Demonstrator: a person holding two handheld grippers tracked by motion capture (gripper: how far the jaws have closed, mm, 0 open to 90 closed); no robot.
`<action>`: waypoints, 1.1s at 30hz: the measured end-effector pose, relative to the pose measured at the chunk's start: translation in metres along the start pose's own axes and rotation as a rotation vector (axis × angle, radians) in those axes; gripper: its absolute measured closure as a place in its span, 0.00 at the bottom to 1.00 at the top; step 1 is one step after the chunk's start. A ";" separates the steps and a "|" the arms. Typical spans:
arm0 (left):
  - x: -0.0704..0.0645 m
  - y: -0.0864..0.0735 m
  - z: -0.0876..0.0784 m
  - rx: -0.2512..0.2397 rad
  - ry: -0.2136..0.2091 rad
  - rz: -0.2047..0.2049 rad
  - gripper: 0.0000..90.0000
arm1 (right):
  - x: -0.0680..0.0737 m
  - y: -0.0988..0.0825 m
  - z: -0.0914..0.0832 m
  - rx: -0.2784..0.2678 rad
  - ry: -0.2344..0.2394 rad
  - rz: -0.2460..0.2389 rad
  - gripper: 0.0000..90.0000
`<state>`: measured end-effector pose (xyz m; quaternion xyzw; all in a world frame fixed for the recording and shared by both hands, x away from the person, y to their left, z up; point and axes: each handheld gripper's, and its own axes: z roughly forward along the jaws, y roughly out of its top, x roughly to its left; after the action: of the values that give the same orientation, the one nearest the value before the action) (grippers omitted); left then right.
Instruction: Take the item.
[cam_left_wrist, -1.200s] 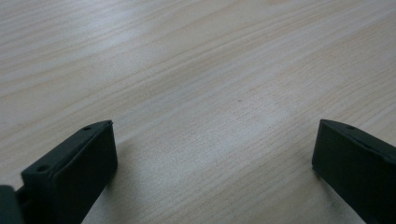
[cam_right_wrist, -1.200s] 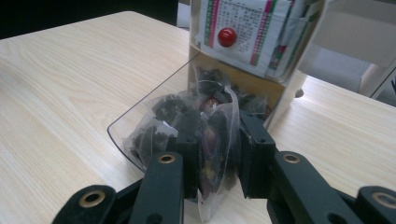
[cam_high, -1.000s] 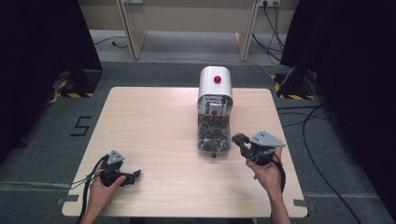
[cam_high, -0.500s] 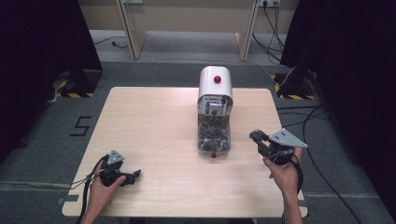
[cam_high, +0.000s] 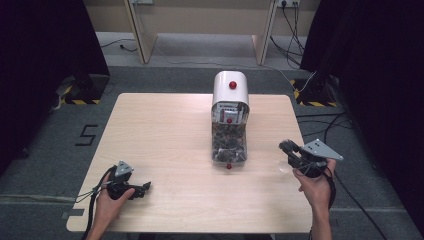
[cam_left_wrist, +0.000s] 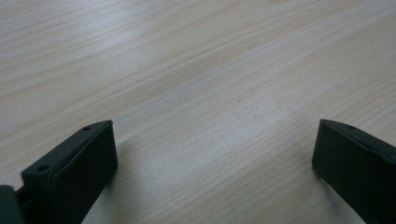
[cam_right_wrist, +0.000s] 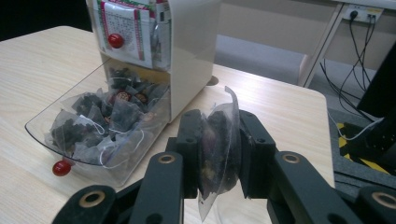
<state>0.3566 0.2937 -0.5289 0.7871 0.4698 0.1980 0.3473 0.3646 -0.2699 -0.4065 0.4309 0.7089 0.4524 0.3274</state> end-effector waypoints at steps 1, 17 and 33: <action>0.000 0.000 0.000 0.000 0.000 0.000 0.00 | -0.001 0.000 -0.001 0.002 -0.002 0.002 0.82; 0.000 0.000 0.000 0.000 0.000 0.000 0.00 | -0.011 -0.010 -0.007 0.025 -0.033 0.005 0.82; 0.000 0.000 0.000 0.000 0.000 0.000 0.00 | -0.023 -0.022 0.001 0.061 -0.066 0.027 0.82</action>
<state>0.3566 0.2937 -0.5289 0.7872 0.4697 0.1979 0.3472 0.3683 -0.2951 -0.4259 0.4650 0.7052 0.4205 0.3311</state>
